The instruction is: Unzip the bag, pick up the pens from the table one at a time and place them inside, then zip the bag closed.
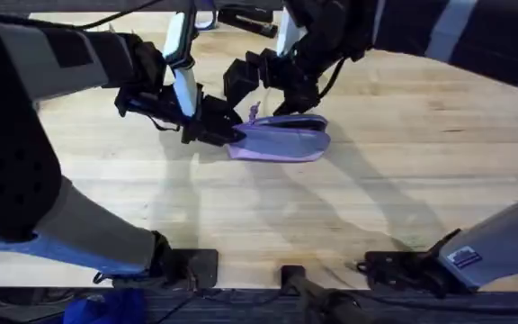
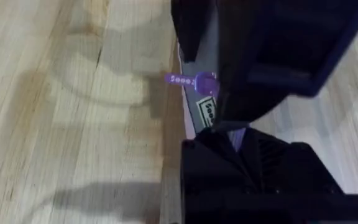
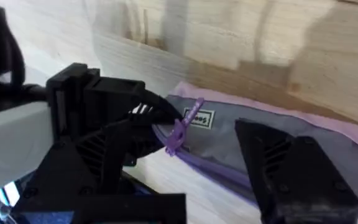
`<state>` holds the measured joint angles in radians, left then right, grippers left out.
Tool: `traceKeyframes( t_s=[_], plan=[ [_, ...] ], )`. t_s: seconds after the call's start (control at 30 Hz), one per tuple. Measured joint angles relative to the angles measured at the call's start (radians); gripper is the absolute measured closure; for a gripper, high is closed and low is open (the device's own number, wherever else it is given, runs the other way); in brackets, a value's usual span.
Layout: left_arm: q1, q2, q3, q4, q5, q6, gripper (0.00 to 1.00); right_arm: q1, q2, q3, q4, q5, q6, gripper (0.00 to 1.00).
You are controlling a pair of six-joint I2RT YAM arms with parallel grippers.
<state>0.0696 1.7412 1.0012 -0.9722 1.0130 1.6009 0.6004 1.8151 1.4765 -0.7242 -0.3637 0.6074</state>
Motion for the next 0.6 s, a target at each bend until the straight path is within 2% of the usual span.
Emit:
traceKeyframes(
  t_s=[0.13,0.3,0.6],
  plan=[
    [0.0,0.0,0.0,0.0,0.0,0.0,0.957,0.001,0.019,0.0,0.022,-0.01,0.018,0.043],
    [0.0,0.0,0.0,0.0,0.0,0.0,0.957,0.001,0.022,0.0,0.041,-0.032,0.026,0.159],
    [0.0,0.0,0.0,0.0,0.0,0.0,0.957,0.001,0.022,0.0,0.04,-0.049,0.03,0.47]
  ],
)
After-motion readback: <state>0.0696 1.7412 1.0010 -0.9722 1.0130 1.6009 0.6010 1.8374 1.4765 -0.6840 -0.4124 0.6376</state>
